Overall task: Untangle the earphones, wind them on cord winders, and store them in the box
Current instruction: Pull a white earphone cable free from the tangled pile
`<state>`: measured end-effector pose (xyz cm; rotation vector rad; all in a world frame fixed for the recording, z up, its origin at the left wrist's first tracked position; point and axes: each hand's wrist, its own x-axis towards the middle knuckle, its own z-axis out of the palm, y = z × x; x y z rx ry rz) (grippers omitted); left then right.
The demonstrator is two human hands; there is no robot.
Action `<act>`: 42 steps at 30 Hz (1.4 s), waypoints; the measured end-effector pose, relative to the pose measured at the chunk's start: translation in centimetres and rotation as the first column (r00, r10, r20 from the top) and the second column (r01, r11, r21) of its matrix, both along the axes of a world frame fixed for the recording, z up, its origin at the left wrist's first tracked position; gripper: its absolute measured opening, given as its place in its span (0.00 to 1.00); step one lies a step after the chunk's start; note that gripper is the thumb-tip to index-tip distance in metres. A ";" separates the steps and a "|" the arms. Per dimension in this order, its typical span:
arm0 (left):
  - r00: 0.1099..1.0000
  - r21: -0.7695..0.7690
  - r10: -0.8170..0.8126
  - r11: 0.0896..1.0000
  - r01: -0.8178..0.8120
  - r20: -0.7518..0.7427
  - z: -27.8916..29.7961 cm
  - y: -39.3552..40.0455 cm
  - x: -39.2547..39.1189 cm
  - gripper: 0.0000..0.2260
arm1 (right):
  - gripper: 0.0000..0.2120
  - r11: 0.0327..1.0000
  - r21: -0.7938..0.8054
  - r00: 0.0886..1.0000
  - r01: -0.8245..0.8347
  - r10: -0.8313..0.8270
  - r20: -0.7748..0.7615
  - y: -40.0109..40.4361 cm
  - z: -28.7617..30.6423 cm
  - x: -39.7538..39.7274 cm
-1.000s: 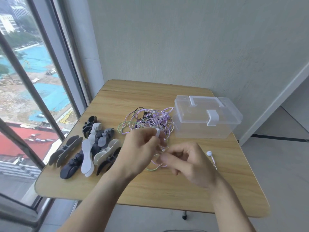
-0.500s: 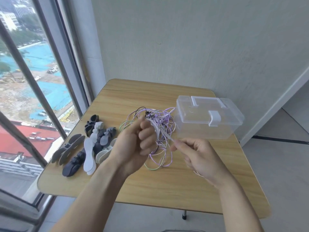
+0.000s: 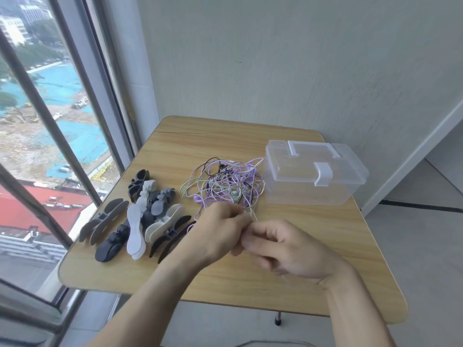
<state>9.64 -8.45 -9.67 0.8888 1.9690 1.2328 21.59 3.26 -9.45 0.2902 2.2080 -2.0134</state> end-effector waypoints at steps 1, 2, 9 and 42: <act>0.998 -0.074 -0.039 0.996 0.043 0.055 0.3 0.0 0.0 0.21 | 0.16 0.998 -0.047 0.998 0.052 -0.053 -0.028 0.3 0.1 0.0; 0.992 -0.157 -0.077 0.983 0.093 0.103 0.6 -0.1 0.0 0.22 | 0.16 0.986 -0.111 0.990 0.127 -0.133 -0.042 0.6 0.1 0.0; 0.894 0.062 -0.050 0.998 0.026 0.445 1.0 -0.8 -1.2 0.24 | 0.22 0.879 -0.246 0.888 0.408 -0.445 -0.117 3.9 0.0 1.3; 0.775 0.251 -0.330 0.941 0.226 0.539 0.9 -1.7 -2.2 0.17 | 0.17 0.387 0.342 0.495 0.856 -0.805 -0.328 4.8 -2.3 0.4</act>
